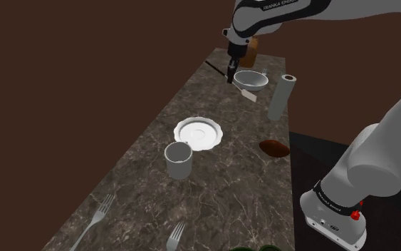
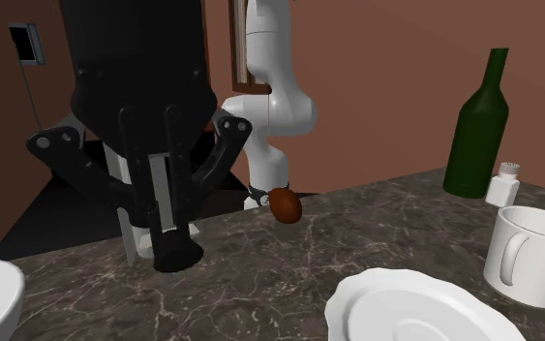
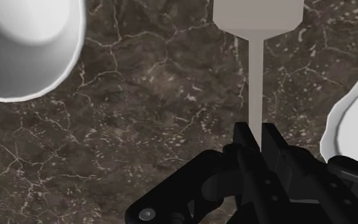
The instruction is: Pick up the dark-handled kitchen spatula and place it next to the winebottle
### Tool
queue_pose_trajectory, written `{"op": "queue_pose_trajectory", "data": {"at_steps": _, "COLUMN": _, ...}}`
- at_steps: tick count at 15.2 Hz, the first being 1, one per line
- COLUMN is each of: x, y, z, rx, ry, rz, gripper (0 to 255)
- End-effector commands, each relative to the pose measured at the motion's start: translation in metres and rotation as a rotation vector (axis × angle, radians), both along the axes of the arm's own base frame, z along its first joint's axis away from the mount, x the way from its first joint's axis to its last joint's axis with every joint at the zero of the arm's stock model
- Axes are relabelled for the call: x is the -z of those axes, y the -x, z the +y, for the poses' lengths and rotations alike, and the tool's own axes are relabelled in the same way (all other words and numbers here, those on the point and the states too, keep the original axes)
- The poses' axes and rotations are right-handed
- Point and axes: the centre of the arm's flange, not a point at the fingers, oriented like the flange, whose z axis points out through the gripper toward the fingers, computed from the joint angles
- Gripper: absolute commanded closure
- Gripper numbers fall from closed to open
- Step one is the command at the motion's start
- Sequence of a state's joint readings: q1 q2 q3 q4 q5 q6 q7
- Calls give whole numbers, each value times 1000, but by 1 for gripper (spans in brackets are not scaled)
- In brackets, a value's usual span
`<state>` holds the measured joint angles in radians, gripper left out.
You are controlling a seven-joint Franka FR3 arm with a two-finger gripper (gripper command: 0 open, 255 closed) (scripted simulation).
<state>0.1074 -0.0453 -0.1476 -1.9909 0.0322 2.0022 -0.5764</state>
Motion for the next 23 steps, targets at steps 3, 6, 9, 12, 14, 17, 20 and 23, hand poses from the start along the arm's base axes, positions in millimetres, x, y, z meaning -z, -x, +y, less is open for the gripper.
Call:
{"op": "queue_pose_trajectory", "data": {"at_steps": 3, "x": -21, "y": 0, "z": -1, "rx": 0, "ry": 0, "rz": 0, "gripper": 255}}
{"op": "queue_pose_trajectory", "data": {"at_steps": 6, "x": -37, "y": 0, "z": -1, "rx": 0, "ry": 0, "rz": 0, "gripper": 255}}
{"op": "queue_pose_trajectory", "data": {"at_steps": 9, "x": -53, "y": 0, "z": -1, "rx": 0, "ry": 0, "rz": 0, "gripper": 255}}
{"op": "queue_pose_trajectory", "data": {"at_steps": 12, "x": -68, "y": 0, "z": -1, "rx": 0, "ry": 0, "rz": 0, "gripper": 255}}
{"op": "queue_pose_trajectory", "data": {"at_steps": 14, "x": -79, "y": 0, "z": -1, "rx": 0, "ry": 0, "rz": 0, "gripper": 255}}
{"op": "queue_pose_trajectory", "data": {"at_steps": 17, "x": -95, "y": 0, "z": -1, "rx": 0, "ry": 0, "rz": 0, "gripper": 255}}
{"op": "queue_pose_trajectory", "data": {"at_steps": 20, "x": -111, "y": 0, "z": -1, "rx": 0, "ry": 0, "rz": 0, "gripper": 255}}
{"op": "queue_pose_trajectory", "data": {"at_steps": 23, "x": -127, "y": 0, "z": -1, "rx": 0, "ry": 0, "rz": 0, "gripper": 255}}
